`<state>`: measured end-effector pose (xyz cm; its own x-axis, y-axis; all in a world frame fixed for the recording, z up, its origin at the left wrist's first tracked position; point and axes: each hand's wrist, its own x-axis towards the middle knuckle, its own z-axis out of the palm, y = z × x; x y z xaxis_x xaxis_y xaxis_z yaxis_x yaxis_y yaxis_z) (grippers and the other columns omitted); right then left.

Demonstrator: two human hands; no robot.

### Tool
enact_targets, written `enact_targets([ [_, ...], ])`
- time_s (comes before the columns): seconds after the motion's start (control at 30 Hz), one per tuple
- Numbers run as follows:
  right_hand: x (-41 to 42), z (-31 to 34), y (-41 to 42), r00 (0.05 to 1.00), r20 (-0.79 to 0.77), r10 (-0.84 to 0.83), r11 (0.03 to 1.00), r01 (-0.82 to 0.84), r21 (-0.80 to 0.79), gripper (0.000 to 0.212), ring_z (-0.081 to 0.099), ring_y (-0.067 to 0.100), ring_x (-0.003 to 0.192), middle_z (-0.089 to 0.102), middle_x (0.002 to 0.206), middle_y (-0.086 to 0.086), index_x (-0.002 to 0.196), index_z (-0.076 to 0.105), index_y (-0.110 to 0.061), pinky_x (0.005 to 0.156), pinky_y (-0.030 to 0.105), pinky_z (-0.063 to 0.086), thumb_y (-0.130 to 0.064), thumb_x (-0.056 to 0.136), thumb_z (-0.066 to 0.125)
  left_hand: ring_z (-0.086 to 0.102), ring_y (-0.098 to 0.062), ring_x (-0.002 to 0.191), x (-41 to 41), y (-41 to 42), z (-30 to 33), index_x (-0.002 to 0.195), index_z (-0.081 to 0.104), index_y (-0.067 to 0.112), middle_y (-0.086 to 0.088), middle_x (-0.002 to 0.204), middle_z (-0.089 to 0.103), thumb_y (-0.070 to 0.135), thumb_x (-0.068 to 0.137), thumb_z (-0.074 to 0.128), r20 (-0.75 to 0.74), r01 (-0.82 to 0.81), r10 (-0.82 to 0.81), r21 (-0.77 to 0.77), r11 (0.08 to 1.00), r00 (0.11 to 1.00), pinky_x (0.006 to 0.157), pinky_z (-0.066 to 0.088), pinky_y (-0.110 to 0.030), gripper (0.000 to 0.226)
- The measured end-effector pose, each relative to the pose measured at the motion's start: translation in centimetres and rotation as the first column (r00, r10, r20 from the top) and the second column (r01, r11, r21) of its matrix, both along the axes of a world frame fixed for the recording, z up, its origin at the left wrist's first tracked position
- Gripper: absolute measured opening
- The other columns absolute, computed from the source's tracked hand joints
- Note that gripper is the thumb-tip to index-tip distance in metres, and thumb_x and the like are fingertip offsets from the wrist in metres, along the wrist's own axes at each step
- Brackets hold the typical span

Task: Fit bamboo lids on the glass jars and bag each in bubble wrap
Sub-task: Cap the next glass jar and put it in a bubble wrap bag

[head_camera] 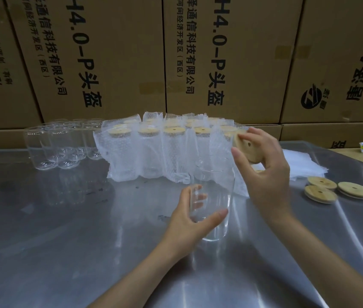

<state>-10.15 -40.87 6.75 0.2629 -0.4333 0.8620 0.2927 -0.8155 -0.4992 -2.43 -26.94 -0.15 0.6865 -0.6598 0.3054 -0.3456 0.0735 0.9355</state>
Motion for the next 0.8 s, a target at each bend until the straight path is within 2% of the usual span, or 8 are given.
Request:
enact_targets([
  [0.07,0.0,0.6,1.7,0.997,-0.011,0.081,0.996,-0.082,-0.030,0.029,0.050,0.010,0.123,0.054,0.127,-0.011,0.114,0.061,-0.029,0.101,0.044,0.046,-0.038,0.088,0.066,0.051,0.014,0.109,-0.2,-0.2,-0.1,0.117,0.041,0.052,0.022,0.121,0.055,0.071,0.052,0.072,0.009,0.012,-0.012,0.010,1.000,1.000,0.080,0.046,-0.012,0.074],
  [0.17,0.3,0.9,3.1,0.984,-0.073,0.161,0.984,-0.166,-0.063,0.026,0.050,0.010,0.124,0.057,0.128,-0.004,0.113,0.063,-0.030,0.105,0.037,0.043,-0.031,0.087,0.068,0.051,0.015,0.109,-0.4,-0.3,-0.1,0.116,0.041,0.053,0.023,0.120,0.055,0.072,0.054,0.071,0.027,0.020,-0.021,0.021,1.000,0.999,0.084,0.047,-0.015,0.072],
  [0.23,0.4,0.7,3.2,0.977,-0.119,0.176,0.978,-0.187,-0.087,0.024,0.052,0.009,0.123,0.060,0.125,-0.003,0.111,0.066,-0.027,0.105,0.035,0.042,-0.026,0.087,0.068,0.051,0.014,0.110,-0.4,-0.3,0.0,0.119,0.041,0.051,0.023,0.121,0.055,0.072,0.054,0.071,0.028,0.021,-0.022,0.021,1.000,0.999,0.089,0.048,-0.020,0.075],
  [0.33,0.3,0.1,3.0,0.973,-0.162,0.167,0.970,-0.191,-0.147,0.021,0.056,0.006,0.116,0.065,0.114,-0.009,0.108,0.068,-0.025,0.100,0.041,0.045,-0.023,0.087,0.063,0.051,0.014,0.111,-0.4,-0.2,0.1,0.124,0.041,0.046,0.023,0.122,0.054,0.072,0.054,0.072,0.029,0.028,-0.028,0.023,0.999,0.999,0.091,0.049,-0.022,0.081],
  [0.5,0.2,-0.1,2.5,0.969,-0.215,0.121,0.964,-0.167,-0.209,0.022,0.054,-0.002,0.111,0.060,0.109,-0.021,0.108,0.066,-0.031,0.098,0.027,0.043,-0.035,0.088,0.058,0.050,0.013,0.113,-0.5,-0.1,0.2,0.127,0.039,0.045,0.026,0.124,0.052,0.071,0.056,0.072,0.026,0.045,-0.046,0.035,0.998,0.999,0.090,0.048,-0.020,0.081],
  [0.67,-0.1,0.0,2.3,0.965,-0.255,0.062,0.955,-0.132,-0.266,0.031,0.056,0.004,0.105,0.062,0.105,-0.016,0.105,0.070,-0.024,0.091,0.015,0.040,-0.042,0.085,0.055,0.051,0.012,0.112,-0.7,-0.1,0.3,0.118,0.042,0.049,0.025,0.122,0.053,0.070,0.054,0.072,0.014,0.030,-0.030,0.019,0.999,0.999,0.087,0.050,-0.019,0.074],
  [0.8,-0.1,-0.1,2.3,0.966,-0.250,0.057,0.953,-0.127,-0.276,0.032,0.057,0.006,0.105,0.064,0.106,-0.011,0.105,0.071,-0.023,0.090,0.016,0.041,-0.042,0.084,0.056,0.052,0.008,0.115,-0.7,-0.1,0.3,0.118,0.042,0.049,0.022,0.124,0.054,0.067,0.056,0.073,0.024,0.030,-0.031,0.017,0.999,0.999,0.090,0.051,-0.023,0.072],
])
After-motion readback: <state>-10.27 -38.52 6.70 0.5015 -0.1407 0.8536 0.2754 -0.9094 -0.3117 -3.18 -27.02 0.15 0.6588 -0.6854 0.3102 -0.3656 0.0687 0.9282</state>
